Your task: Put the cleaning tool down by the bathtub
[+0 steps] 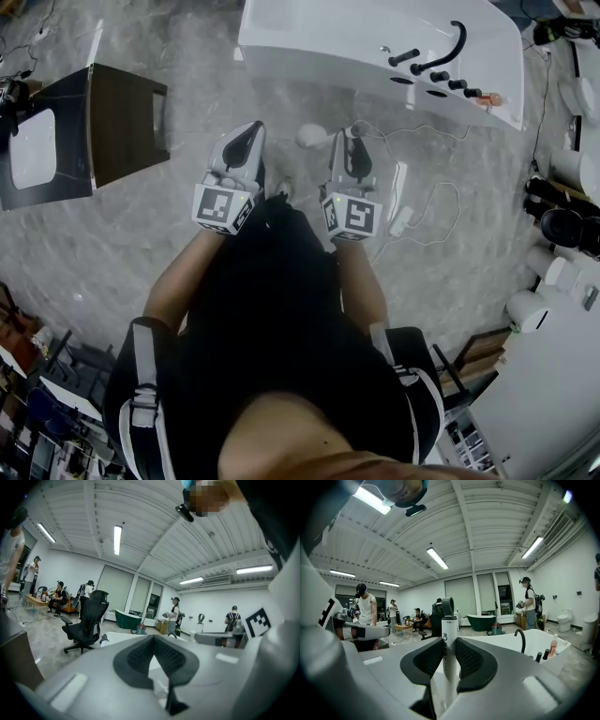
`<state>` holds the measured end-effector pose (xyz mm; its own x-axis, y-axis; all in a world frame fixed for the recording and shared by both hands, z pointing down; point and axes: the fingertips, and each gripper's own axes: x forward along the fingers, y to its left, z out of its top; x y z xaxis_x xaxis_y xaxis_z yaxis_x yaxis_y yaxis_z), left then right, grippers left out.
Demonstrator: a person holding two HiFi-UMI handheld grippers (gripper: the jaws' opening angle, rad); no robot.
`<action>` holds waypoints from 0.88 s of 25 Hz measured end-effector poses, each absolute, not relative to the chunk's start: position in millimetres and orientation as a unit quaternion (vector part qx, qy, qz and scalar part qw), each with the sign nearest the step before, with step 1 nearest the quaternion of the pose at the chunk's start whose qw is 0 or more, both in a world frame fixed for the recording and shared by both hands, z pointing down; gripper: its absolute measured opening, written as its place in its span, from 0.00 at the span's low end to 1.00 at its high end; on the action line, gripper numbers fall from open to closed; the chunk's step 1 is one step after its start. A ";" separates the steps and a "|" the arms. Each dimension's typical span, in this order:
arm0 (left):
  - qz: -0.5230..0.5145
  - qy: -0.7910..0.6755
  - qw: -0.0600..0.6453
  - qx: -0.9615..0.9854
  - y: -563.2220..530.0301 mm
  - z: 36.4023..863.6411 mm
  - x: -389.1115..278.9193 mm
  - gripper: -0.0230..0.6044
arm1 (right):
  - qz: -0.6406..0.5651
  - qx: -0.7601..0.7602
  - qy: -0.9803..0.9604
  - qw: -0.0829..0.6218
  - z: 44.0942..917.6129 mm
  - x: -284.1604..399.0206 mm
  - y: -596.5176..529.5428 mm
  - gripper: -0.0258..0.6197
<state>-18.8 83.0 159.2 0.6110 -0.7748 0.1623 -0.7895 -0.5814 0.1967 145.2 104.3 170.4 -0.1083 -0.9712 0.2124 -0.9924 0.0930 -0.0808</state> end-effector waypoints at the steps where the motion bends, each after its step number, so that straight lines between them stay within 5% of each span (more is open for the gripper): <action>1: 0.029 -0.440 0.126 0.888 75.4 162.4 -19.3 0.05 | 0.102 0.665 -0.738 0.053 174.7 144.5 96.6 0.17; 22: 0.048 -0.448 0.162 0.878 -29.9 267.1 -17.9 0.05 | 0.122 0.663 -0.733 0.086 311.4 136.7 -14.9 0.17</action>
<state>-17.9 -29.9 267.1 0.5939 -0.7712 0.2292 -0.8023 -0.5463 0.2407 136.7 -14.9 311.4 -0.1057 -0.9517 0.2882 -0.9938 0.0909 -0.0642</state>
